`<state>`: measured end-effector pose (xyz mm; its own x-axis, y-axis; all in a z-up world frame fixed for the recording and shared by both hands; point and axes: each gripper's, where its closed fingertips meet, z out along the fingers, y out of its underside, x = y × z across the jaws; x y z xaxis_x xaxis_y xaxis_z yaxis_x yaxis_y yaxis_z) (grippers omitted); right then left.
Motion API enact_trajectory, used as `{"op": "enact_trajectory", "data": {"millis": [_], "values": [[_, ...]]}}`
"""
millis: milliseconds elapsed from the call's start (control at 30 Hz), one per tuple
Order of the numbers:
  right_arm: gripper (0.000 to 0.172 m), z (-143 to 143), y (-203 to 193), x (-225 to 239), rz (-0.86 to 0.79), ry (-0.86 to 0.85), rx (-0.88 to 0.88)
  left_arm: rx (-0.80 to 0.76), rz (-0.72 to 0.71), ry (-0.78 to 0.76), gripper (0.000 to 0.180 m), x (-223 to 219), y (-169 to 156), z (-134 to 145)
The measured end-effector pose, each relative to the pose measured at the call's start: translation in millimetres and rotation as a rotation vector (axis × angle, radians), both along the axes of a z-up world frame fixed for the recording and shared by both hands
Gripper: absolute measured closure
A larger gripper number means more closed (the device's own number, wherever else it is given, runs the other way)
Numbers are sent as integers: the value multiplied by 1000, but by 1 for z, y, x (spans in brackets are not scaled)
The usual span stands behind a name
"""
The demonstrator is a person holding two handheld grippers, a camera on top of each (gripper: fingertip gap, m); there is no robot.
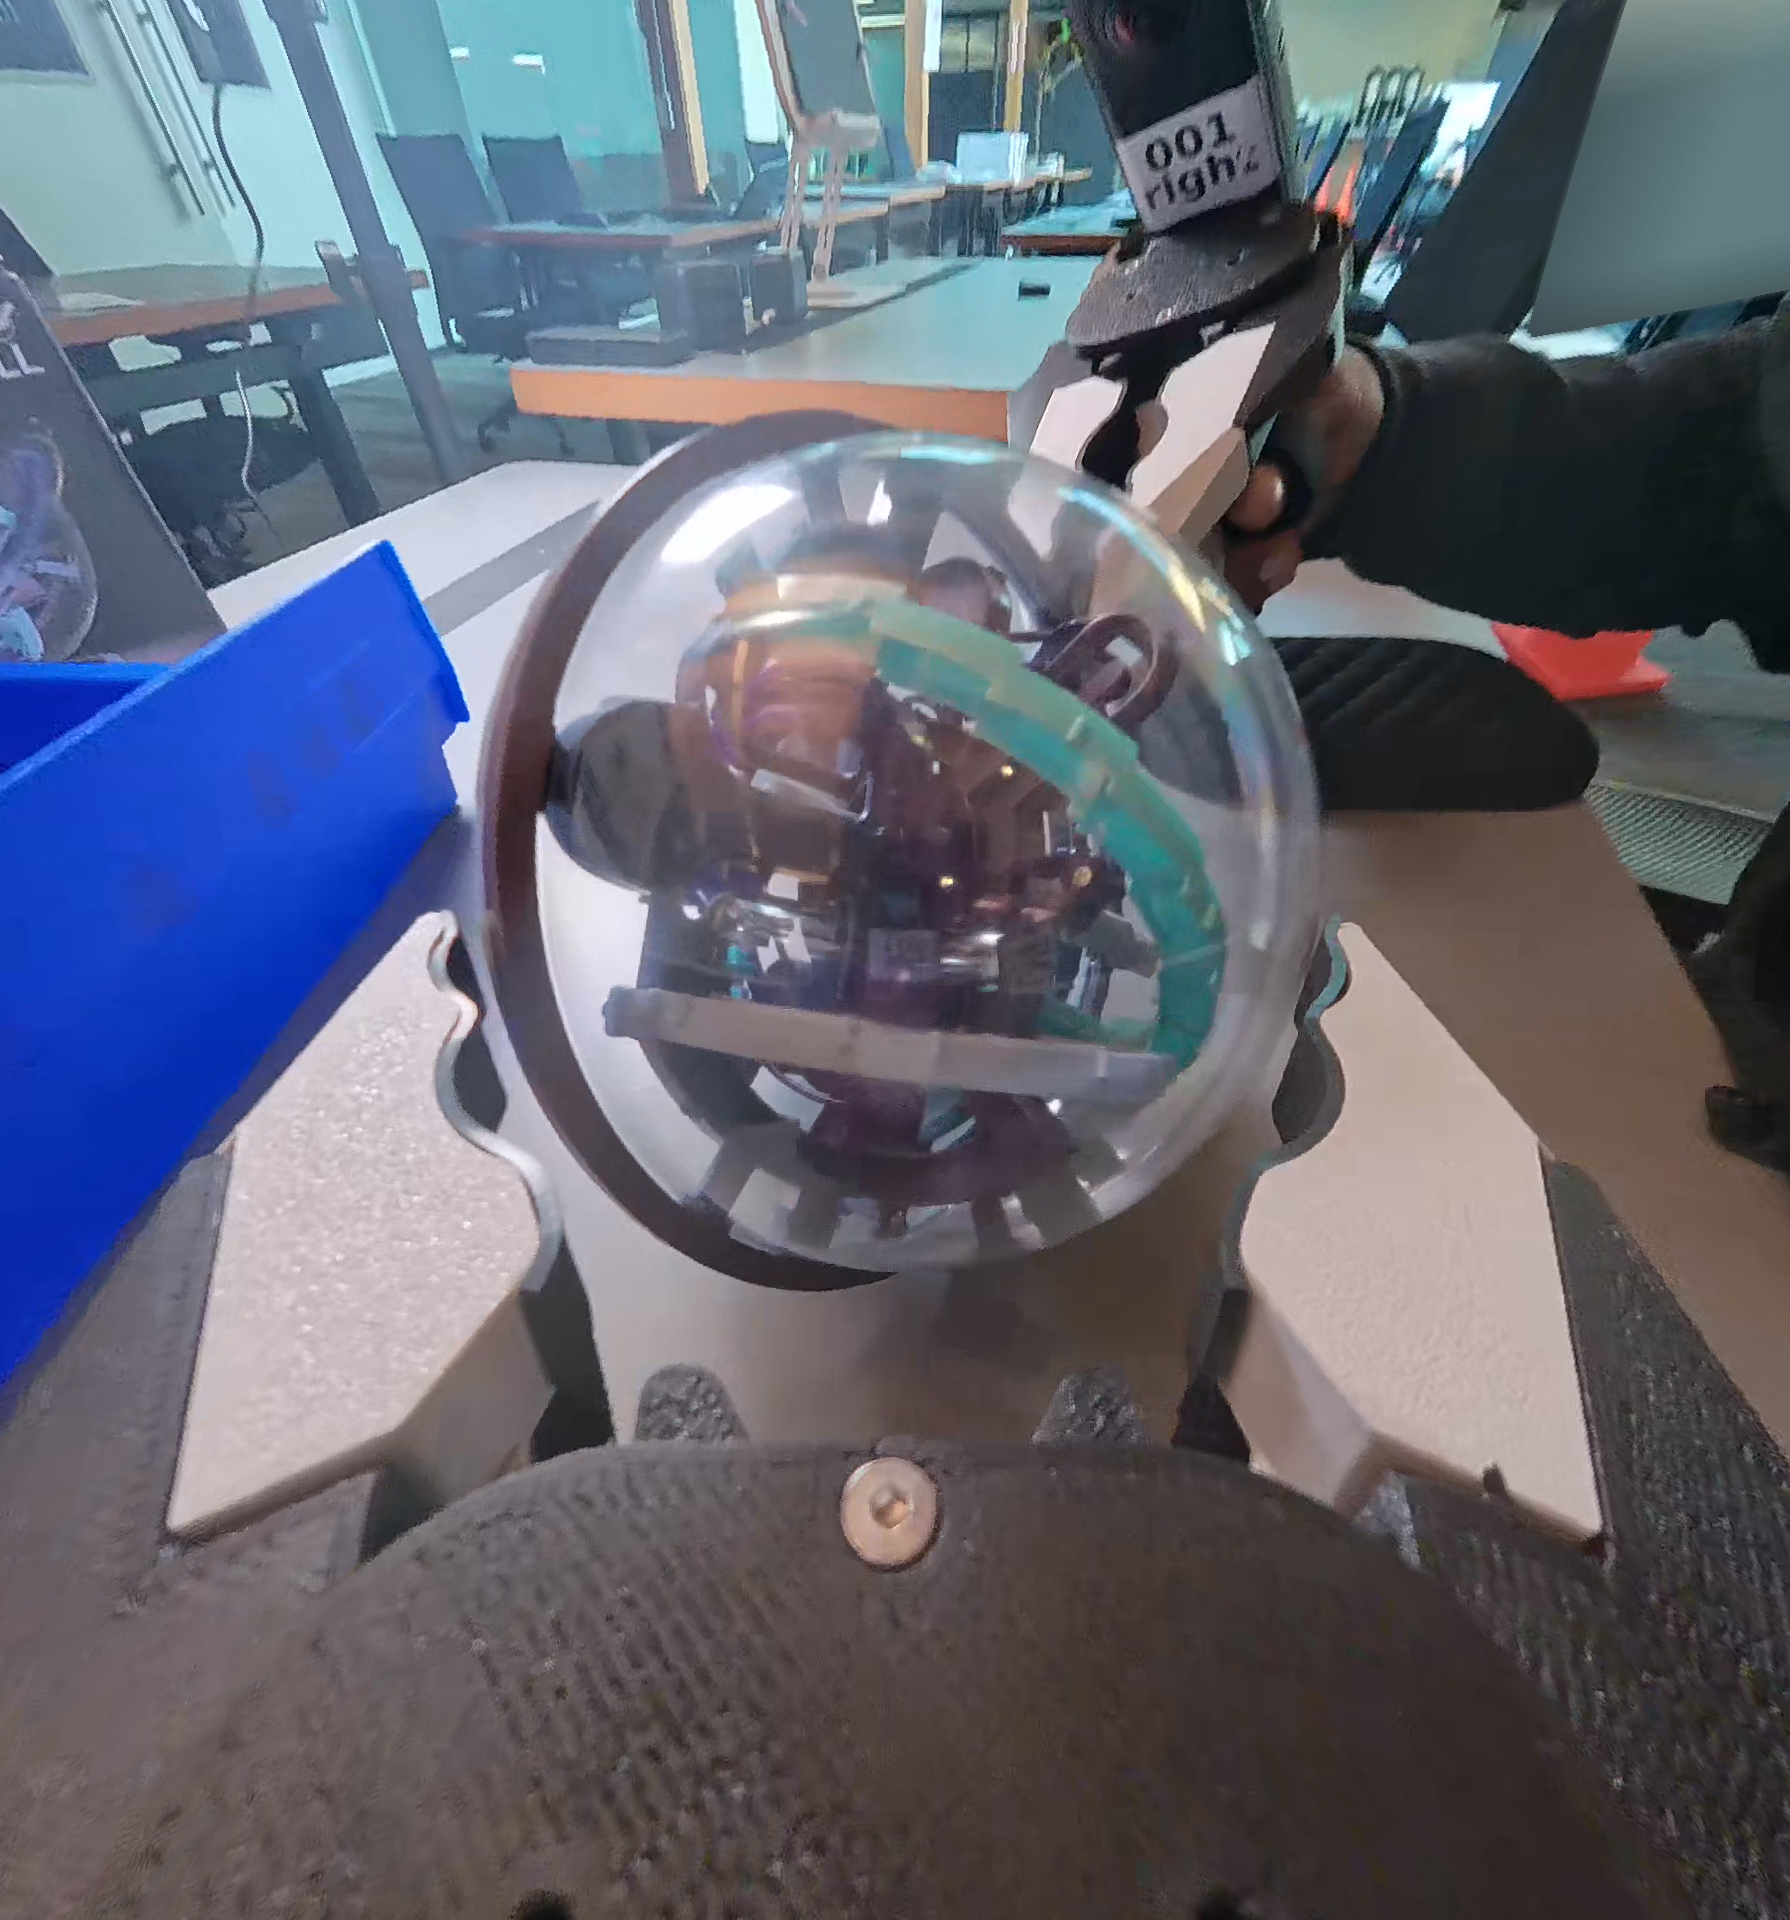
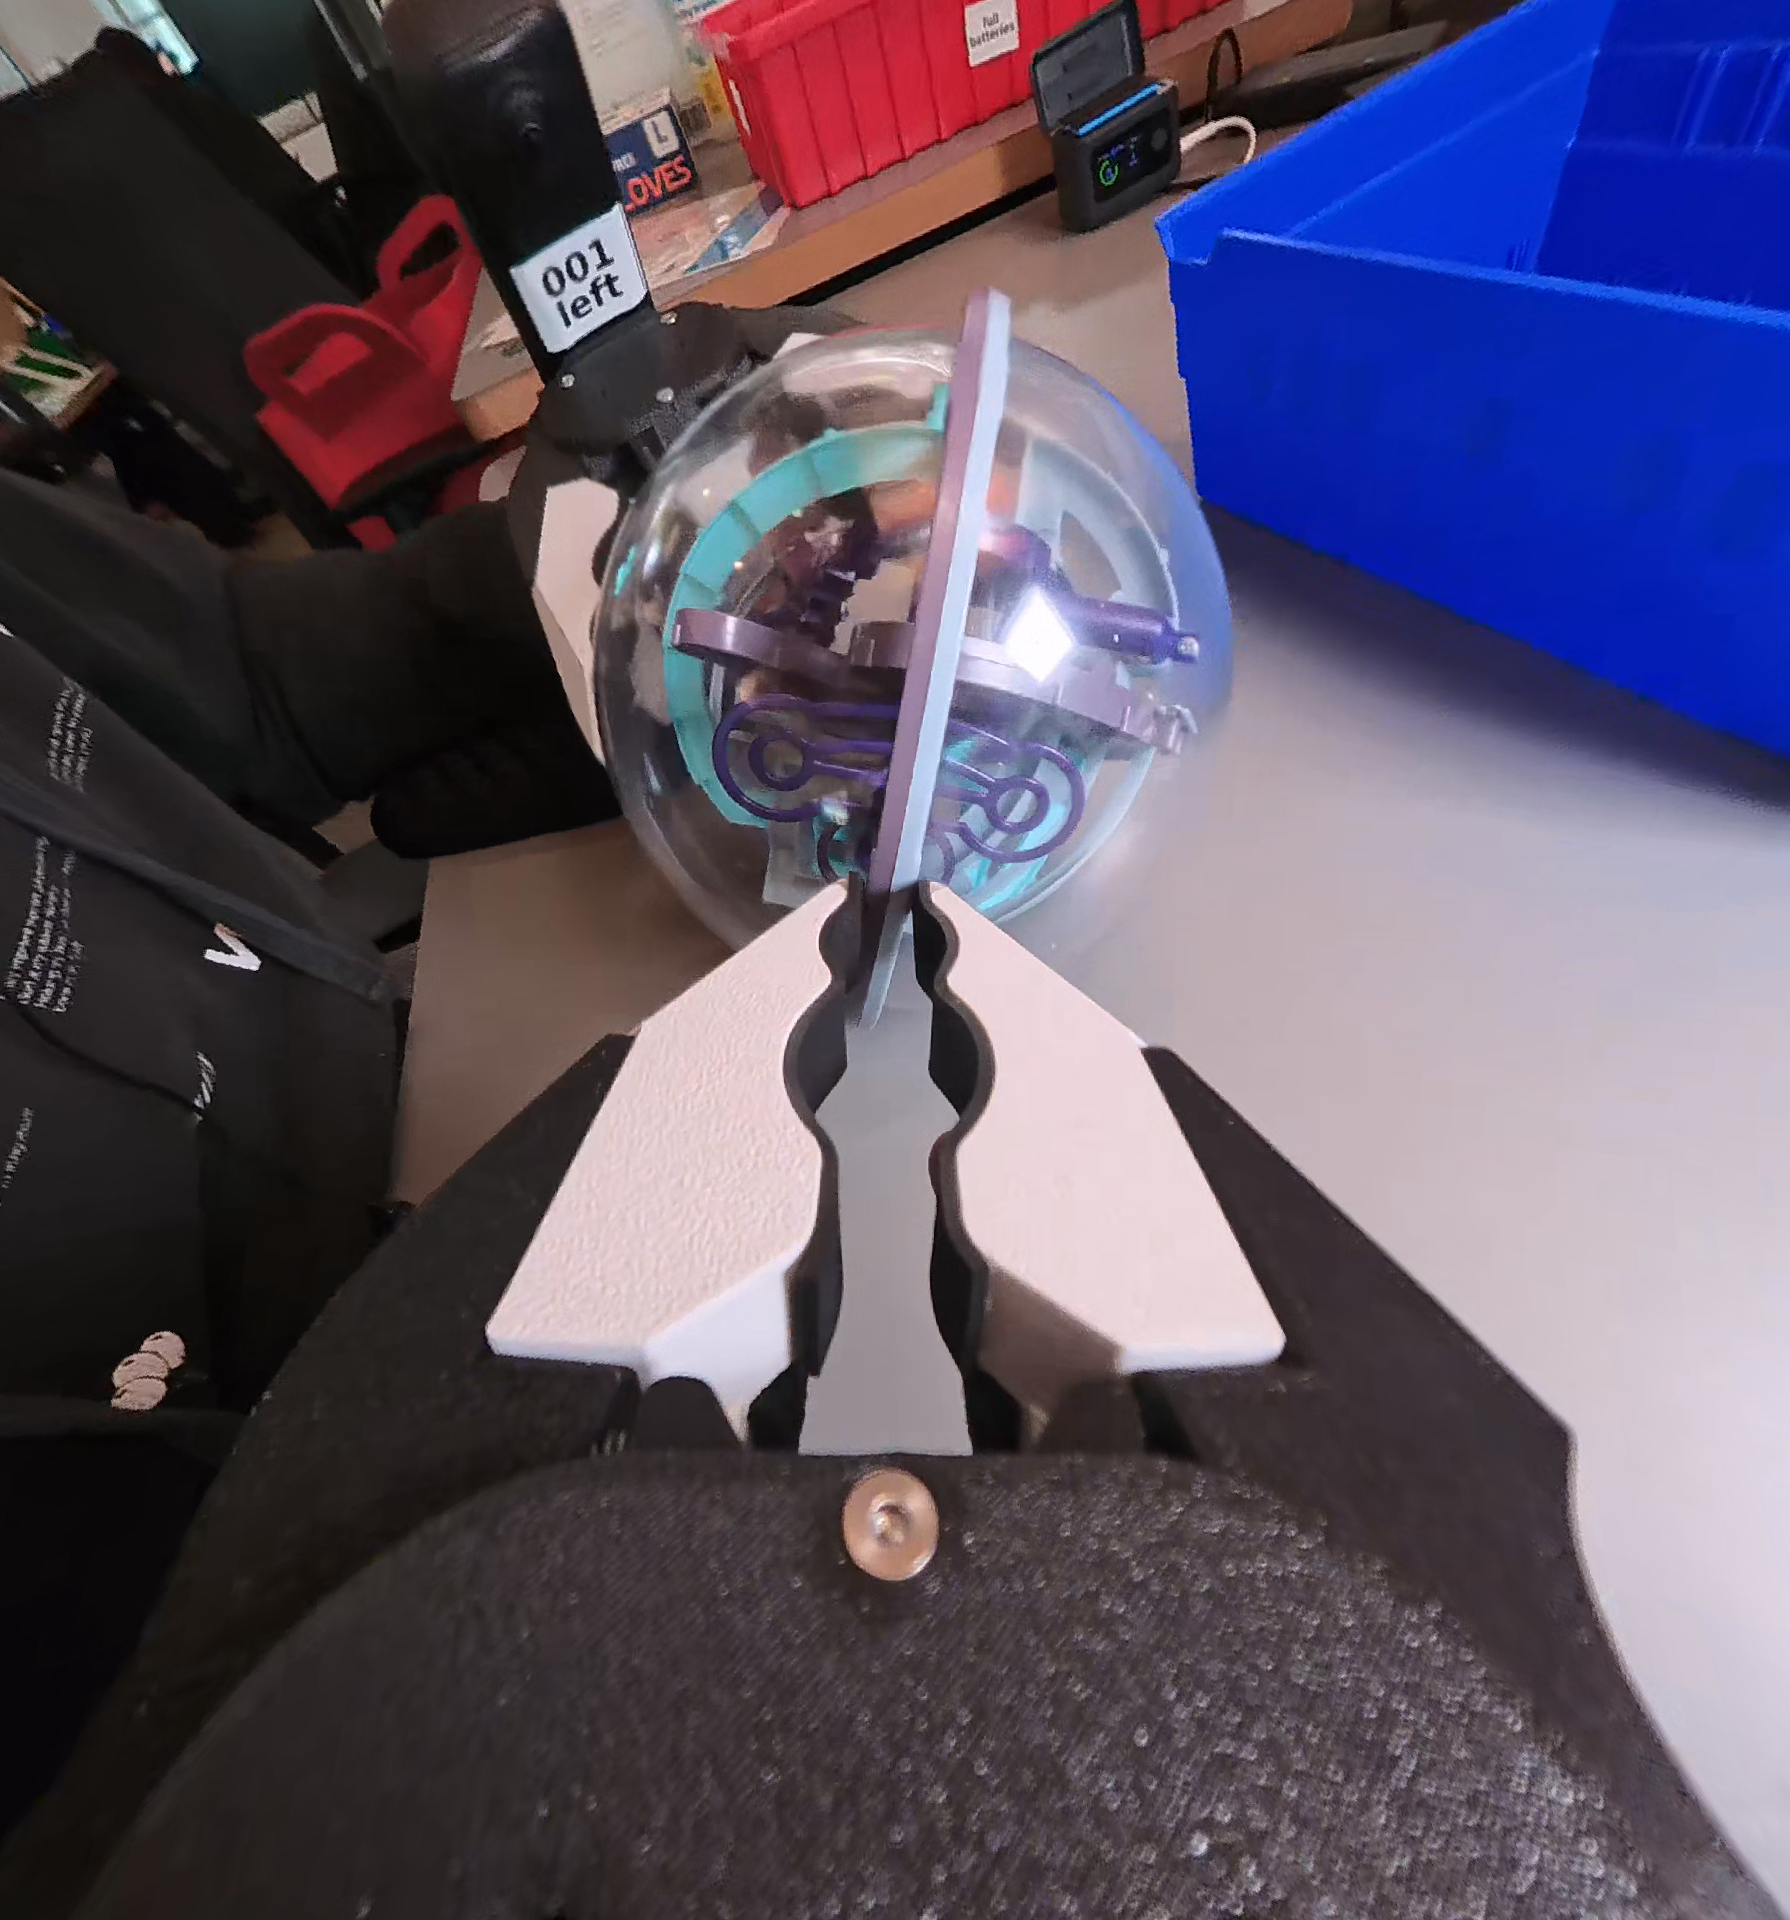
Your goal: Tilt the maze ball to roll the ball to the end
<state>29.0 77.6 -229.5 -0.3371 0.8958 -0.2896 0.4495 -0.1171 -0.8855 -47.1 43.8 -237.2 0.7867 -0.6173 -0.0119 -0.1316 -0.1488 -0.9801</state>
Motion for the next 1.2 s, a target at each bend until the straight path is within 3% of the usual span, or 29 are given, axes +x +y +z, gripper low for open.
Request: {"op": "enact_trajectory", "data": {"millis": [133, 400, 533, 733, 1033, 1200], "values": [[166, -7, 2, 1, 2, 7, -15, -38, 4, 50, 23, 5, 6, -12], [166, -8, 5, 3, -15, 83, 28, 2, -2, 198, 23, 5, 10, -3], [166, 20, 6, 2, -35, 194, 45, 87, 8, 249, 24, 4, 11, 25], [166, 52, 3, 3, -40, 262, 0, 57, -40, 225, 25, 7, 10, 66], [166, 110, -1, 15, -110, 482, -16, 172, -131, 496, 27, 30, 5, 157], [165, 129, -3, 20, -150, 574, 34, 234, -166, 666, 27, 48, 0, 191]]}}
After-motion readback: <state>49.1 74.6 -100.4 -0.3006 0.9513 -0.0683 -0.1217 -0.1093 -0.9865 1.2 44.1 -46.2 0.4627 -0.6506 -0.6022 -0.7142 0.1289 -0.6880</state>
